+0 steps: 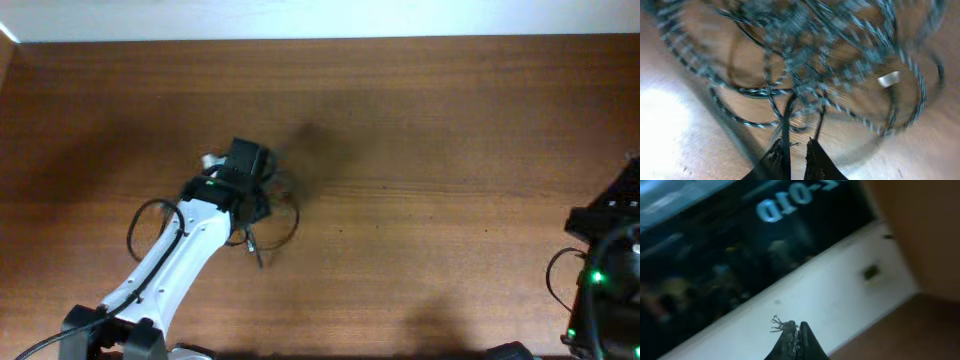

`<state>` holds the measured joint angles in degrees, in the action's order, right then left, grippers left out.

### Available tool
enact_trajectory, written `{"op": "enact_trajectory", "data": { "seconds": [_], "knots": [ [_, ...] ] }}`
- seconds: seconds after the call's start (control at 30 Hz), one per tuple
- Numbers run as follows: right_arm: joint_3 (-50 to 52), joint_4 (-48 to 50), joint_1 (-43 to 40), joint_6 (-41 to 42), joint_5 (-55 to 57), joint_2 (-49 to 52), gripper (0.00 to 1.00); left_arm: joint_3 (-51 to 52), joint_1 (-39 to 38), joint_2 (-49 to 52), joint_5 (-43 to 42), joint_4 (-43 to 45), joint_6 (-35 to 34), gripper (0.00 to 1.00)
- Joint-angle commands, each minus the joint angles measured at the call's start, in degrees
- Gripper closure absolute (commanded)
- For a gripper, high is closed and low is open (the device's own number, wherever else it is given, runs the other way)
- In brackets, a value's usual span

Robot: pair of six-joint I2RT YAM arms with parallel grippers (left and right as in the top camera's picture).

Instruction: Untangle cables

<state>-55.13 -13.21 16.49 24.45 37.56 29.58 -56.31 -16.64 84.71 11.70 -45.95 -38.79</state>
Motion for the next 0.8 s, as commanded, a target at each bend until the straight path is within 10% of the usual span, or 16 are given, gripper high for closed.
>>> {"op": "enact_trajectory", "data": {
  "seconds": [0.0, 0.13, 0.17, 0.2, 0.37, 0.5, 0.6, 0.67, 0.77],
  "knots": [
    [0.5, -1.6, 0.0, -0.6, 7.6, 1.1, 0.88, 2.9, 1.9, -1.2, -9.4, 3.7, -18.8, 1.00],
    [0.5, -2.3, 0.0, -0.4, 3.4, 1.4, 0.69, 2.9, -4.3, -1.2, -50.4, 30.8, 22.6, 0.94],
    [0.5, -2.5, 0.0, -0.4, 3.4, 1.4, 0.66, 2.9, -5.3, -1.2, -46.0, 30.0, 22.6, 0.31],
    [0.5, -2.5, 0.0, -0.4, 3.4, 1.4, 0.61, 2.9, -5.3, -1.2, -43.0, 28.3, 19.6, 0.01],
    [0.5, -4.9, 0.0, 0.0, 1.2, 3.5, 0.54, 2.9, -5.3, -1.3, -21.7, 16.8, -14.6, 0.01],
    [0.5, -6.8, 0.0, 0.0, -8.7, 11.4, 0.47, 2.9, -9.3, -1.2, -24.3, 17.6, -15.6, 0.11],
    [0.5, -9.1, 0.0, 0.0, -11.3, 15.9, 0.44, 2.9, -20.3, 1.3, -13.4, 18.2, -33.5, 0.24],
    [0.5, -9.1, 0.0, 0.0, -11.3, 15.8, 0.42, 2.9, -23.8, 7.5, -15.9, 27.1, -33.9, 0.32],
    [0.5, -9.3, 0.0, 1.0, -11.7, 15.8, 0.38, 2.9, -25.4, 15.0, -14.9, 36.0, -35.7, 0.18]
  ]
}}
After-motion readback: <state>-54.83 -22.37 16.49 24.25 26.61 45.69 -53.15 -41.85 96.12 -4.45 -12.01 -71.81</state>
